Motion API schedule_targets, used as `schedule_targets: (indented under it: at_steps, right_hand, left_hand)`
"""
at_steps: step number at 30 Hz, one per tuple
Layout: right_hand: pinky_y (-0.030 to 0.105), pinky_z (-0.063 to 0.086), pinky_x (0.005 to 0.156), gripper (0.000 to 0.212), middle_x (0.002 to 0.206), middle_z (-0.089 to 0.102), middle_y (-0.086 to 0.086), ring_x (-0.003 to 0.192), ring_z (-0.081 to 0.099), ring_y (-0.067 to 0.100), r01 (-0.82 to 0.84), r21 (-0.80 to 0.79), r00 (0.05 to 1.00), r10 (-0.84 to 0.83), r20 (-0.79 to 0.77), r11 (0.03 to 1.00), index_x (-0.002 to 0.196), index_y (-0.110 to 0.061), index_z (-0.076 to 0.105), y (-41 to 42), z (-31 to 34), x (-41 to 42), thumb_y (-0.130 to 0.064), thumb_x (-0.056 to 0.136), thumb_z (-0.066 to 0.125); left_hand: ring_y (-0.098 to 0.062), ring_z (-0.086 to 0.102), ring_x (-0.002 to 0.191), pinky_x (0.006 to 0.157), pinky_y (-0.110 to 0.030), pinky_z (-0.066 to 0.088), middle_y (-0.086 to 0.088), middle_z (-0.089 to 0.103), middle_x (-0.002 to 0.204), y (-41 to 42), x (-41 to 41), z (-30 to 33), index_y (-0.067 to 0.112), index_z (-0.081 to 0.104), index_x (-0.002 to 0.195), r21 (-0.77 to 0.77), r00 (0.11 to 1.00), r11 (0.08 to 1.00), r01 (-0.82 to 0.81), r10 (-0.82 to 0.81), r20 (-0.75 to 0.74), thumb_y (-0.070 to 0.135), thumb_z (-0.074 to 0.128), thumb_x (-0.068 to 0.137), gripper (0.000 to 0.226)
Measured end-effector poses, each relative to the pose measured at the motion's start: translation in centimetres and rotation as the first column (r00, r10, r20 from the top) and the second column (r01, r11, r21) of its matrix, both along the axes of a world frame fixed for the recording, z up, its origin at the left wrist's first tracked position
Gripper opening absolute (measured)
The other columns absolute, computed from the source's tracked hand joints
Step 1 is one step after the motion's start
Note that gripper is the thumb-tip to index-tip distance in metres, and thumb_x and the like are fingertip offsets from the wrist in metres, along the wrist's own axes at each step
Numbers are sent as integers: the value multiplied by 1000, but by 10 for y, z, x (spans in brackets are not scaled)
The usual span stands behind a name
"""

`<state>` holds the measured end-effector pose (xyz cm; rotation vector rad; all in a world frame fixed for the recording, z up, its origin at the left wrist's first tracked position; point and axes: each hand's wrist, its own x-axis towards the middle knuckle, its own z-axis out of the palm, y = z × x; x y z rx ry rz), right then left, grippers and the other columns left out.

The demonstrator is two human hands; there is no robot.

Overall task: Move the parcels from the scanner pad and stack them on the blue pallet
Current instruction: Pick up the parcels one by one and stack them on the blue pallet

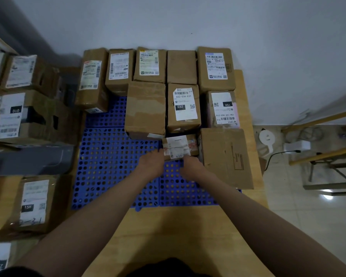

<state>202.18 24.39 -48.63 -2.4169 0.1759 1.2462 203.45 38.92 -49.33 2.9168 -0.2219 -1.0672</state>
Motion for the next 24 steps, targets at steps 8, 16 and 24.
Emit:
schedule_targets:
  at_steps: [8, 16, 24]
  right_hand:
    - [31, 41, 54, 25, 103, 51, 7, 69, 50, 16, -65, -7, 998, 65, -13, 998, 121, -12, 49, 4, -8, 6, -25, 100, 50]
    - [31, 40, 53, 42, 112, 57, 10, 64, 46, 17, -79, 86, 991, 88, -99, 993, 143, -9, 38, 11, -4, 9, -19, 102, 42]
    - [33, 41, 55, 56, 103, 60, 10, 60, 45, 19, -70, 119, 989, 85, -123, 990, 153, -12, 24, 15, -1, 4, -21, 102, 45]
  left_hand:
    - [-23, 55, 108, 78, -34, 48, -6, 49, 126, -2, 4, 11, 11, 46, 129, 33, 898, 992, 125, -127, 421, 13, 61, 89, 42]
    - [-34, 15, 142, 113, -48, 28, -6, 15, 156, 8, 33, 18, 16, 52, 127, 161, 747, 918, 363, -390, 539, 13, 69, 80, 49]
    - [-31, 30, 129, 98, -45, 39, -6, 23, 146, 6, 39, 12, 19, 50, 122, 217, 746, 933, 286, -359, 561, 29, 68, 83, 44]
